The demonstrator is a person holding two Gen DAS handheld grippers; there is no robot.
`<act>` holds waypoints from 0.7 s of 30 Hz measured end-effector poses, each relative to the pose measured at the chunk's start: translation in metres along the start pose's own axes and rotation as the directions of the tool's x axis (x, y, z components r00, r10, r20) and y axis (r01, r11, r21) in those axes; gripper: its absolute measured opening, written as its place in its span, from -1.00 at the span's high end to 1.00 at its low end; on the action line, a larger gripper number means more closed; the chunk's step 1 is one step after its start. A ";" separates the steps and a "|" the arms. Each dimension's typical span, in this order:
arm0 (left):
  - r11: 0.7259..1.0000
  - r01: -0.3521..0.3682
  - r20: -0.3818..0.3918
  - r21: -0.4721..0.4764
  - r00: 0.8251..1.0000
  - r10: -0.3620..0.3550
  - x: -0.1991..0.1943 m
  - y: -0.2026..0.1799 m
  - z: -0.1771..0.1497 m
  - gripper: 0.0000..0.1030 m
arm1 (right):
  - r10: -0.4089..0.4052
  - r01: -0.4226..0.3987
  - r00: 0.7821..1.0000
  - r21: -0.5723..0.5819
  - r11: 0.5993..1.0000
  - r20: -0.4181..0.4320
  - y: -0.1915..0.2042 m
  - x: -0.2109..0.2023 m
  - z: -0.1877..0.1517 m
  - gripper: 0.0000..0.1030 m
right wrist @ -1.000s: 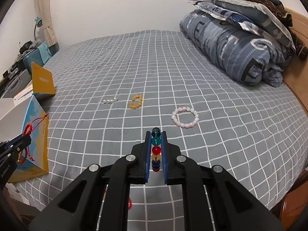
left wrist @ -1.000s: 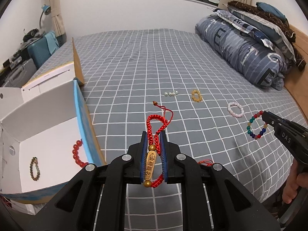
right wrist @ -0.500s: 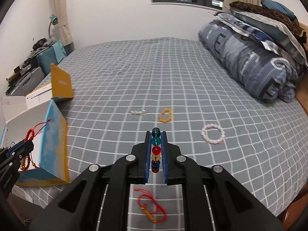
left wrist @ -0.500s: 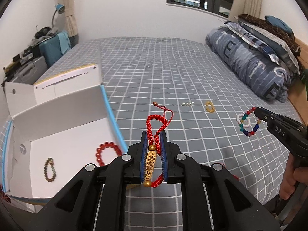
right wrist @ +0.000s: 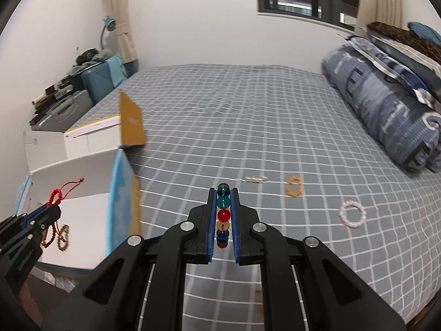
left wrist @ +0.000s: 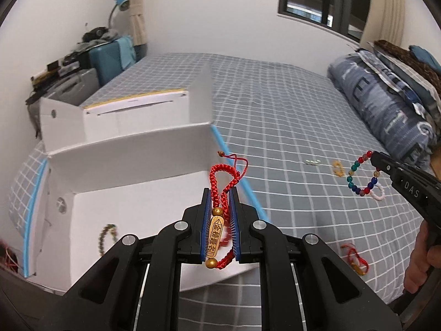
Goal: Organize jewelry
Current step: 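Carry the red string bracelet with left tool while right tool carries multicolour bracelet over box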
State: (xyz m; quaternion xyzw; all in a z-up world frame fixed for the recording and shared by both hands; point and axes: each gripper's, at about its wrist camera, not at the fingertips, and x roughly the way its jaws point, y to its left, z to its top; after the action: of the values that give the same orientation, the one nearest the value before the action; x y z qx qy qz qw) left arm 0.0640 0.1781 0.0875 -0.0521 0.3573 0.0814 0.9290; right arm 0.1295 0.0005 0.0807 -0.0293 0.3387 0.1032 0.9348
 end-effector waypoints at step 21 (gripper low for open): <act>0.980 -0.133 0.009 -0.145 0.991 0.136 -0.025 0.121 -0.011 0.76 | 0.208 -0.200 0.977 -0.138 0.970 0.045 0.145 -0.005 0.003 0.83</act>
State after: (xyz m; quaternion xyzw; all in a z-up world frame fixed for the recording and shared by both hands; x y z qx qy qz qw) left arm 0.0159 0.2920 0.0919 -0.0940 0.3446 0.1701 0.9184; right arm 0.0964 0.1418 0.0883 -0.0535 0.3048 0.2217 0.9247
